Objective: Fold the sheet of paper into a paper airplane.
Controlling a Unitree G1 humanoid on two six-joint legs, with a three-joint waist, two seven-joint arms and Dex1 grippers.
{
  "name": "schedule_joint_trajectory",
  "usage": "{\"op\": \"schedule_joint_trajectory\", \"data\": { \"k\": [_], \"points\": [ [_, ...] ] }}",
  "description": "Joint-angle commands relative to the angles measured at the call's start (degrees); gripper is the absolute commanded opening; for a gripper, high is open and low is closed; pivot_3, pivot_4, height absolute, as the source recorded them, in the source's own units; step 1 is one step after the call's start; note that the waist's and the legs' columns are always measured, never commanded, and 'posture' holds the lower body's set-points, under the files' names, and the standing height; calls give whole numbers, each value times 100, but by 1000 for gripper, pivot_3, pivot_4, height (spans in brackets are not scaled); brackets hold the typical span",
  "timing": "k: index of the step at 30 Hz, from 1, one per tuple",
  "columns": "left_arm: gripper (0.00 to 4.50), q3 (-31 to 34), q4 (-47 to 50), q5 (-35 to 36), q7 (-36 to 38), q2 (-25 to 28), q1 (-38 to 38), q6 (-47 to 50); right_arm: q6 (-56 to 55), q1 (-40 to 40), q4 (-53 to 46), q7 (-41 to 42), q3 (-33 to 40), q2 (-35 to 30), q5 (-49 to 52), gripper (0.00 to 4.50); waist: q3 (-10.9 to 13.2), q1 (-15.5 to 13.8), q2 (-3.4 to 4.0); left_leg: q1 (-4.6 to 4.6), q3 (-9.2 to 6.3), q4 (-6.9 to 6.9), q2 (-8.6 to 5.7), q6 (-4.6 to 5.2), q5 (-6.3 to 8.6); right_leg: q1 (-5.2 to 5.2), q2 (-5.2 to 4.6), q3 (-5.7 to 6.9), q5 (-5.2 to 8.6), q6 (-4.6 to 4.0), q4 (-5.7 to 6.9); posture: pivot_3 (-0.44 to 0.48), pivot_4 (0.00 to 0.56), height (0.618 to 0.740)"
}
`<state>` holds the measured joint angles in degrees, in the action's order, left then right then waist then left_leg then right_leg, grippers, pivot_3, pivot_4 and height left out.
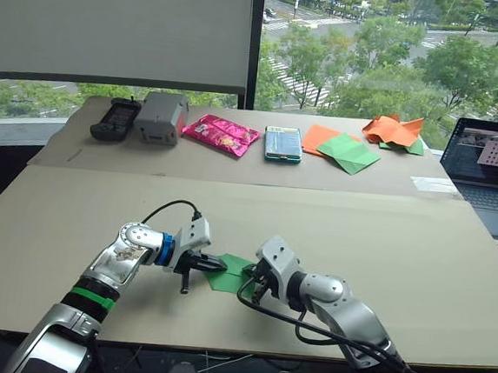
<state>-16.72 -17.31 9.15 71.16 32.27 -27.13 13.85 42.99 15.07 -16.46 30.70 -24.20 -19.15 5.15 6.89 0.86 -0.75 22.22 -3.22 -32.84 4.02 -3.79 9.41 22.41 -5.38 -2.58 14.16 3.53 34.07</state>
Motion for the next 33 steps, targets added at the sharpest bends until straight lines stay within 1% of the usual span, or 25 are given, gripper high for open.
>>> {"op": "schedule_joint_trajectory", "data": {
  "k": [1, 7, 16, 26, 31, 33],
  "points": [
    [0, -99, -384, -360, -16, 293, 176, 25, 296, -116, 178, -17, -106, -65, -70, 18, -2, 5, 1, -1, 0, 0, 0, 0, 0, 0, 0, 0, 0, 0, 0, 0, 150, 718],
    [0, 50, -415, -252, 33, 501, 363, 9, 282, -94, 201, -10, -121, -58, -69, 18, -11, 31, 5, -5, 0, 3, 0, 0, 0, 0, 0, 0, 0, 0, 0, 0, 150, 718],
    [0, 264, -257, -271, 40, 722, 678, 31, 257, -64, 250, 35, -109, -80, -68, 18, -20, 54, 10, -16, 0, 8, 1, -3, 2, 1, -5, 0, 1, -2, 0, 0, 150, 718],
    [0, 377, -156, -264, -31, 738, 789, 49, 221, 20, 358, 81, -120, -64, -79, 18, -21, 88, 13, -16, 1, 10, 0, -5, 4, 5, -9, 2, 1, -2, -1, 0, 150, 718],
    [0, 686, 64, -28, -66, 727, 696, 76, 21, 35, 302, 133, -79, -45, -55, 18, -19, 110, 12, -14, 1, 11, 1, -6, 4, 8, -11, 3, 2, -3, -1, 0, 150, 718],
    [0, 1080, 373, 395, -120, 678, 659, 343, -57, 58, 209, 143, 6, -20, -7, 18, -11, 125, 6, -11, 1, 12, 1, -6, 4, 11, -11, 4, 2, -3, -1, 0, 150, 718]
  ]
}}
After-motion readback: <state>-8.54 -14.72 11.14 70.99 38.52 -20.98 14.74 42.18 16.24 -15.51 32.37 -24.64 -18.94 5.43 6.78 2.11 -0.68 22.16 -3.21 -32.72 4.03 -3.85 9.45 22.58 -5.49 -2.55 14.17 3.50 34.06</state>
